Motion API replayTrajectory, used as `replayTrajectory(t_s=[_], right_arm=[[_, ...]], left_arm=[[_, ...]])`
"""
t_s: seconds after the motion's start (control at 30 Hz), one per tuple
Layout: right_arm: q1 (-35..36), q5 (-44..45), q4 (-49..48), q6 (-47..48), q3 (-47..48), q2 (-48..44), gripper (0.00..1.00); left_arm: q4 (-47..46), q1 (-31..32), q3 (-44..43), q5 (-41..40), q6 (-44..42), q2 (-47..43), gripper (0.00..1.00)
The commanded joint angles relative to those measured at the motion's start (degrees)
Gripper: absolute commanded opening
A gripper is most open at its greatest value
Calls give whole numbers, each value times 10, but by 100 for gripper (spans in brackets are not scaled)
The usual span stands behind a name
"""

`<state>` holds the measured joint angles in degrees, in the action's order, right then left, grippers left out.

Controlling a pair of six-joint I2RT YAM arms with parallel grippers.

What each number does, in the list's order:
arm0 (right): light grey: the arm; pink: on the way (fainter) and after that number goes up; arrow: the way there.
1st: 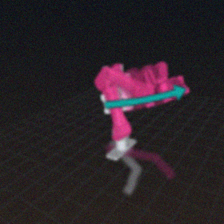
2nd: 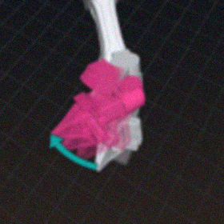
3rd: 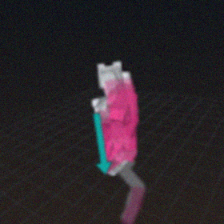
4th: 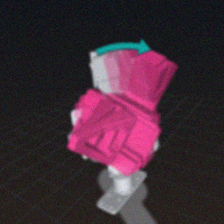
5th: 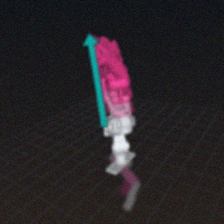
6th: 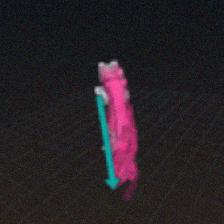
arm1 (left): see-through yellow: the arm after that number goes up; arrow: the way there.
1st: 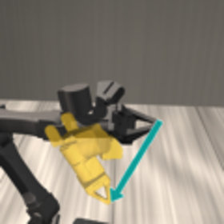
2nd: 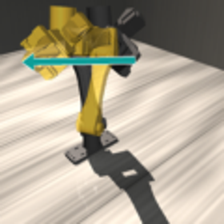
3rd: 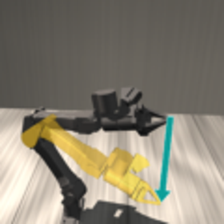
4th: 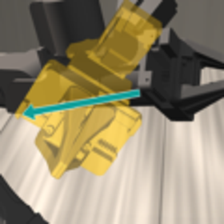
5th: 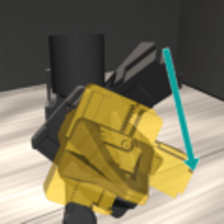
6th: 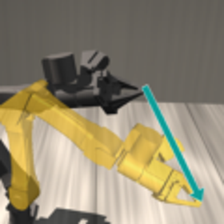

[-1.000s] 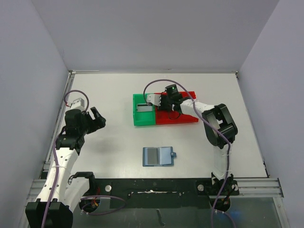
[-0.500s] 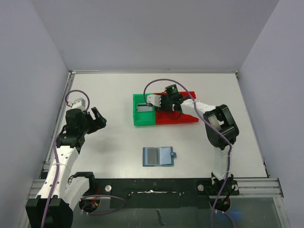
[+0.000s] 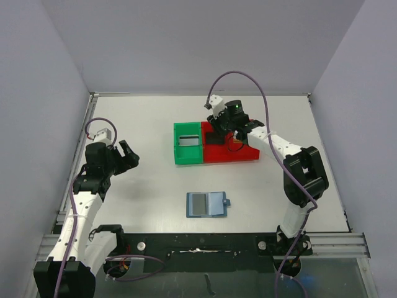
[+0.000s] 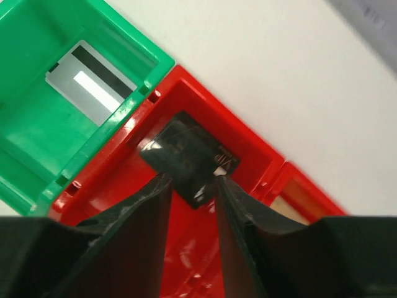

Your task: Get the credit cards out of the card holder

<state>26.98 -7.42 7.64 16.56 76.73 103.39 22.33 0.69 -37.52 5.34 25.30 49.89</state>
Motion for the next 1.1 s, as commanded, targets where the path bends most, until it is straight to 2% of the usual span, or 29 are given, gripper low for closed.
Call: replayTrajectory(t_s=[0.0, 0.23, 0.67, 1.07], right_arm=[[9, 49, 64, -234, 24, 12, 32], [29, 129, 118, -308, 52, 62, 27], [38, 168, 129, -356, 79, 124, 32], [57, 245, 108, -377, 90, 165, 36]], left_arm=[[-36, -3, -4, 19, -3, -11, 79], [-35, -3, -4, 23, -3, -4, 79], [-38, -3, -4, 27, -3, -1, 79], [-38, -3, -4, 28, -2, -2, 79]])
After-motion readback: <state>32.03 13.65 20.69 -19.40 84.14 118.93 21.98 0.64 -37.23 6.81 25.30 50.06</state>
